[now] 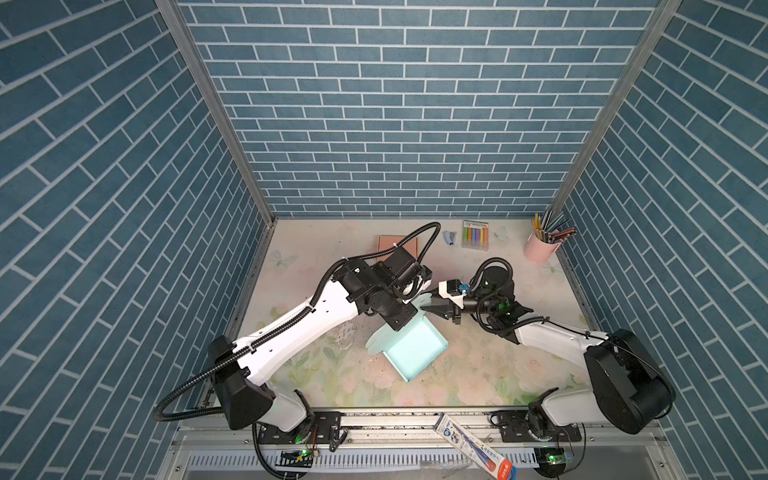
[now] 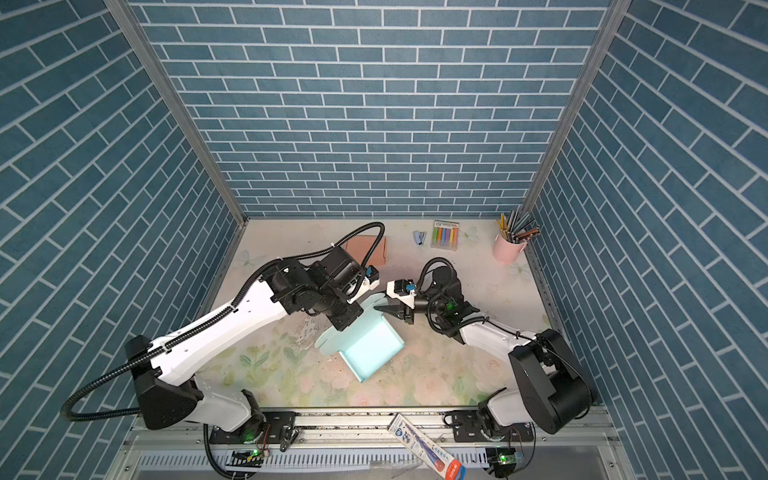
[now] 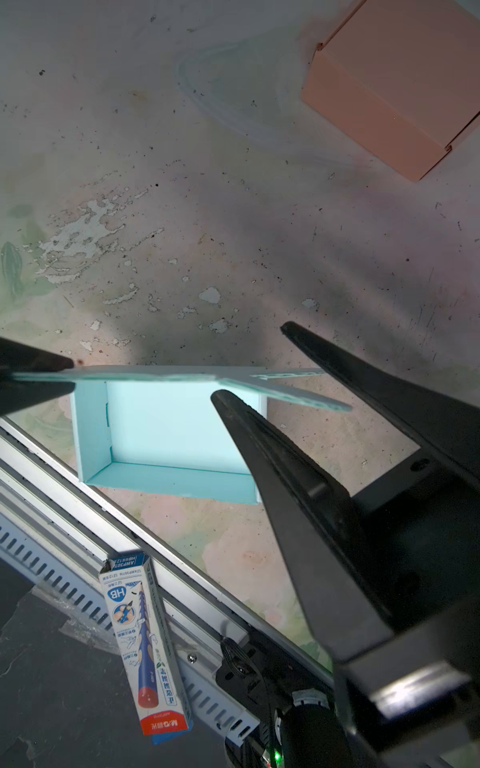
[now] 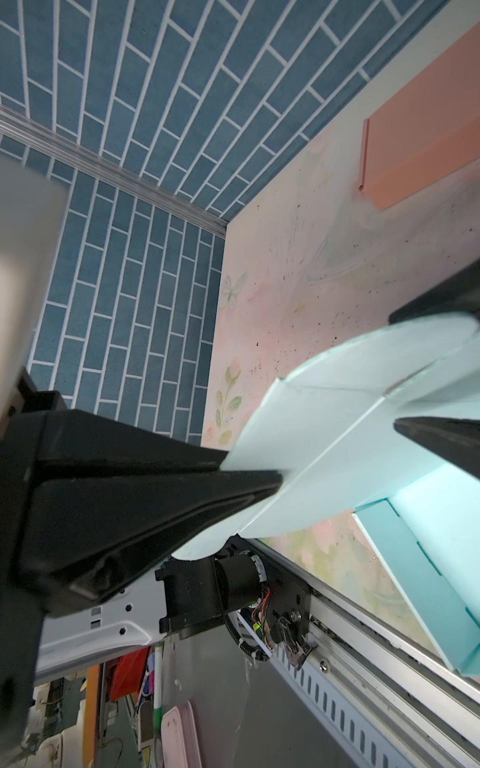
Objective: Fold the paper box
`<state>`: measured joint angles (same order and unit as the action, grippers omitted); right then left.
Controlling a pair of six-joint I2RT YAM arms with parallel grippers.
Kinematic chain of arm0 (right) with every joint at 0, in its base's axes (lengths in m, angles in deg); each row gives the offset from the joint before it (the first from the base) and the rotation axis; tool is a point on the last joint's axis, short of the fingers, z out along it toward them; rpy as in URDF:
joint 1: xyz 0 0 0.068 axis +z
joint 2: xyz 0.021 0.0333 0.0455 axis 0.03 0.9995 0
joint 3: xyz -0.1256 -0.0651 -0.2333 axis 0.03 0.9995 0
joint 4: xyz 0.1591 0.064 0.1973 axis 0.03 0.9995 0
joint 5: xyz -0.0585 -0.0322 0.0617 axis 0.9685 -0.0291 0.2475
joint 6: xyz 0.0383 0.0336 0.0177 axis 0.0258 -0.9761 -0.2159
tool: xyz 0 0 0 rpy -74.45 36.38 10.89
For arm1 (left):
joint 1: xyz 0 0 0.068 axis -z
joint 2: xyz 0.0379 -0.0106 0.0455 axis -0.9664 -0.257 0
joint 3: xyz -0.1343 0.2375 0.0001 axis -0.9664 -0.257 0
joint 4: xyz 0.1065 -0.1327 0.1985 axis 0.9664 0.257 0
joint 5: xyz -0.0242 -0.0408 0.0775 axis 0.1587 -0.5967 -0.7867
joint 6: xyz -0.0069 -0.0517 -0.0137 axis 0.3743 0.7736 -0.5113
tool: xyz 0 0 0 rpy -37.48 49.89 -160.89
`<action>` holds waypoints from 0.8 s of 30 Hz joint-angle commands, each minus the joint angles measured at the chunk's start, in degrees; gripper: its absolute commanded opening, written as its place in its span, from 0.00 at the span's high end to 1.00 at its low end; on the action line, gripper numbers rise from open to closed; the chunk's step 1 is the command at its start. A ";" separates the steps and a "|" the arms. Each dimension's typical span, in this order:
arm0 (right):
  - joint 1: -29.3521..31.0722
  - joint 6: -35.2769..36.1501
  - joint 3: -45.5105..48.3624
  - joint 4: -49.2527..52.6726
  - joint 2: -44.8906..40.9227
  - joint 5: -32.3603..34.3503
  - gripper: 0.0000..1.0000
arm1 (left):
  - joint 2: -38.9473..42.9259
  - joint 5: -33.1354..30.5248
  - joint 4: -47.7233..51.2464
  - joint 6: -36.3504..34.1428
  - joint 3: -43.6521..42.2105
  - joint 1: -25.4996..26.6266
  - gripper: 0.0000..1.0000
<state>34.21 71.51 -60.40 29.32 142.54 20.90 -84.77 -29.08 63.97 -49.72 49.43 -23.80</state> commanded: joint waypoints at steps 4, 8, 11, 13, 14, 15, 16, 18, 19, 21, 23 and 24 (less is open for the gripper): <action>0.41 4.29 0.85 3.07 -0.53 1.75 0.63 | 1.37 -1.78 0.24 -1.78 -0.62 0.77 1.00; 0.29 4.56 1.10 2.99 -0.35 2.77 0.48 | 2.06 -2.46 0.50 -1.90 -1.35 1.37 1.00; 0.29 3.80 1.29 1.73 -0.26 2.45 0.47 | 2.56 -3.06 0.55 -1.87 -2.04 1.37 1.00; 0.27 3.70 1.25 1.70 -0.22 2.51 0.53 | 2.57 -3.31 0.65 -1.95 -2.07 1.39 1.00; 0.28 3.81 1.42 1.63 -0.35 2.71 0.56 | 2.53 -3.38 0.56 -1.96 -2.03 1.34 1.00; 0.25 3.94 1.64 1.45 -0.56 2.97 0.59 | 2.50 -3.42 0.61 -2.07 -2.00 1.43 1.00; 0.29 3.98 1.74 1.53 -0.66 3.30 0.60 | 2.53 -3.48 0.56 -2.09 -1.98 1.48 1.00; 0.27 4.61 1.50 2.50 -0.65 3.70 0.60 | 2.48 -3.74 0.71 -2.27 -1.98 1.57 1.00; 0.25 5.05 1.36 3.15 -0.58 3.95 0.59 | 2.44 -4.00 0.77 -2.43 -2.07 1.70 1.00; 0.22 5.49 0.93 3.98 -0.30 4.09 0.58 | 2.55 -4.30 0.79 -3.00 -2.37 2.63 1.00; 0.27 5.37 0.82 3.82 -0.05 3.73 0.59 | 2.48 -4.61 0.94 -3.19 -2.43 3.33 1.00; 0.29 5.17 0.83 3.45 0.08 3.48 0.61 | 2.36 -4.72 0.96 -3.24 -2.43 3.55 1.00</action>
<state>34.34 73.61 -59.40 32.12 142.52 24.86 -83.18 -32.88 64.00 -51.29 47.62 -21.26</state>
